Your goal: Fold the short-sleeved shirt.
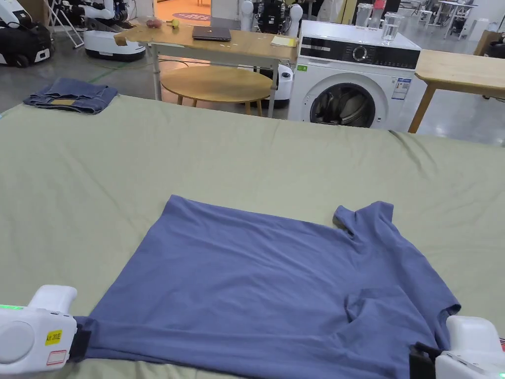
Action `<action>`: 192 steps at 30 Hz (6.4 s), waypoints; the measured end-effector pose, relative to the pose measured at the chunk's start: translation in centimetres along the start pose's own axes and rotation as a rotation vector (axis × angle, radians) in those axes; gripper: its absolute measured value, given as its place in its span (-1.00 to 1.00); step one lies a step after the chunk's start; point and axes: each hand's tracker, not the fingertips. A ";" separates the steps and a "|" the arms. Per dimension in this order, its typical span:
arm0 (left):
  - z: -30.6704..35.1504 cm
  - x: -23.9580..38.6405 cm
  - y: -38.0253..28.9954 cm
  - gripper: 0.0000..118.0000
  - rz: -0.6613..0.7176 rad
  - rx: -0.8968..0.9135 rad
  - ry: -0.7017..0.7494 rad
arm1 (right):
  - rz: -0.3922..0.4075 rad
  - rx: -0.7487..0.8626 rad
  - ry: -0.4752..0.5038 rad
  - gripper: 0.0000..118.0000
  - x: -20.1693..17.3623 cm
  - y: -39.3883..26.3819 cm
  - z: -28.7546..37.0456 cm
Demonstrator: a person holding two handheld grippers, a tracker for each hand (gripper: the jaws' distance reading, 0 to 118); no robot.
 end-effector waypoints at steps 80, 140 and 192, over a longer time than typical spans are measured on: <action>3.4 4.9 10.5 -1.00 0.017 0.415 -0.066 | -0.103 0.584 0.128 -1.00 -8.4 8.3 -0.1; 2.3 1.7 11.2 -0.99 -0.006 0.153 -0.135 | -0.052 0.052 0.118 -0.91 5.4 8.7 -5.4; 6.2 6.8 8.5 -1.00 -0.040 0.654 -0.039 | -0.116 0.557 0.146 -1.00 -8.5 7.0 2.7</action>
